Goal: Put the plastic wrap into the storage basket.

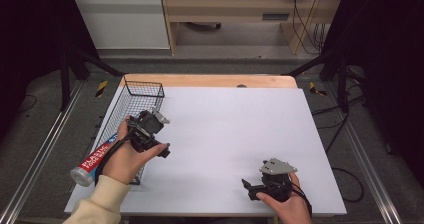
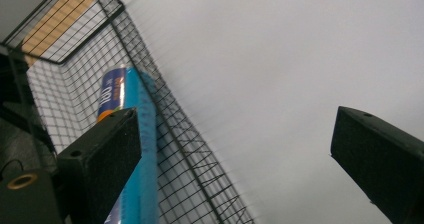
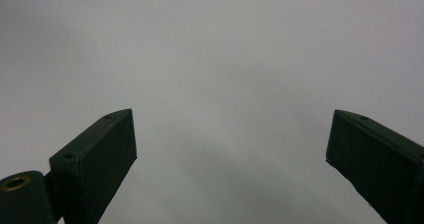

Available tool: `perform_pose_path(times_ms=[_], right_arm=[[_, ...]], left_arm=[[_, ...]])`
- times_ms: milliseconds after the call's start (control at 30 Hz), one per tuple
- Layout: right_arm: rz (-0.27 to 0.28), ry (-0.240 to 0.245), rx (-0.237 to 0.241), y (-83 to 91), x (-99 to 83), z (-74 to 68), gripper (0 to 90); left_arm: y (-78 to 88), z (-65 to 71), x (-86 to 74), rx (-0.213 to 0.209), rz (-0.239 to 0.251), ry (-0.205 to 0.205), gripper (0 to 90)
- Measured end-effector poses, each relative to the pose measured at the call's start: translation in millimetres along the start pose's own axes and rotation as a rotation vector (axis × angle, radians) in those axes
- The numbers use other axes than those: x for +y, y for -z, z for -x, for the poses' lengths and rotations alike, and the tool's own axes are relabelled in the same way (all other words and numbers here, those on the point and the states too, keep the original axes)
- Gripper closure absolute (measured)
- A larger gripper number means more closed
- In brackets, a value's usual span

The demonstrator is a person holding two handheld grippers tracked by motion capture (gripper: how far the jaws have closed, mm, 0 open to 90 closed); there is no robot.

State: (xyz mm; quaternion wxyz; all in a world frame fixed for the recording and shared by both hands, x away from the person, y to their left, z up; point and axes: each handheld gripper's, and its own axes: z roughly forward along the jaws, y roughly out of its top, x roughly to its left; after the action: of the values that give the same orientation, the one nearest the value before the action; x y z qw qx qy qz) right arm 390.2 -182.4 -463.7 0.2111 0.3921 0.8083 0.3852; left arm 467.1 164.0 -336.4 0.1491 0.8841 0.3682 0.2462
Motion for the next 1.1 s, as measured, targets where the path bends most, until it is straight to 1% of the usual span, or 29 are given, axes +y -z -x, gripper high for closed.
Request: perform_pose_path(times_ms=[67,233,267,300,367,400,467,667,767,833,900,933,1033,1100], right_arm=[[-0.001,0.001,0.0,0.0,0.0,-0.2,6.3],[-0.002,0.002,-0.002,-0.1,-0.2,-0.2,6.3],[0.0,0.011,-0.005,-0.4,-0.5,0.3,6.4],[0.0,0.01,-0.005,-0.2,-0.6,0.2,6.3],[-0.007,-0.009,0.005,0.8,0.0,-0.6,6.4],[-0.003,0.002,-0.001,0.3,-0.4,0.1,6.3],[-0.001,0.006,-0.004,0.1,-0.5,0.4,6.3],[-0.002,0.003,-0.006,0.7,-0.5,0.7,6.3],[-0.001,0.005,-0.007,0.5,-0.5,0.8,6.4],[0.0,0.003,-0.009,0.6,-0.5,0.4,6.3],[-0.002,0.005,-0.009,0.9,-0.4,0.4,6.4],[-0.001,0.004,-0.01,1.0,-0.4,0.5,6.4],[-0.001,0.005,-0.01,0.9,-0.5,0.6,6.4],[-0.002,0.005,-0.012,0.9,-0.5,0.6,6.4]], left_arm=[[-1.1,7.4,1.7,-0.008,0.015,-0.011,6.0],[-8.1,27.3,4.7,-0.042,0.032,-0.046,6.0],[-10.3,31.1,5.1,-0.051,0.037,-0.046,6.0],[-12.8,34.8,5.4,-0.061,0.041,-0.049,6.0],[-18.7,42.6,5.4,-0.075,0.052,-0.052,6.0],[-22.1,46.6,5.3,-0.086,0.055,-0.055,6.0],[-28.1,54.3,4.8,-0.1,0.067,-0.06,6.1],[-42.0,75.1,2.6,-0.132,0.105,-0.077,6.1],[-47.4,81.1,1.2,-0.148,0.129,-0.073,6.1],[-51.9,85.1,-0.7,-0.163,0.159,-0.058,6.1],[-57.0,89.3,-3.4,-0.176,0.176,-0.055,6.1],[-58.8,90.6,-4.5,-0.177,0.184,-0.058,6.1],[-64.6,94.7,-9.7,-0.179,0.228,-0.046,6.1],[-67.5,95.0,-13.3,-0.185,0.253,-0.038,6.0]])
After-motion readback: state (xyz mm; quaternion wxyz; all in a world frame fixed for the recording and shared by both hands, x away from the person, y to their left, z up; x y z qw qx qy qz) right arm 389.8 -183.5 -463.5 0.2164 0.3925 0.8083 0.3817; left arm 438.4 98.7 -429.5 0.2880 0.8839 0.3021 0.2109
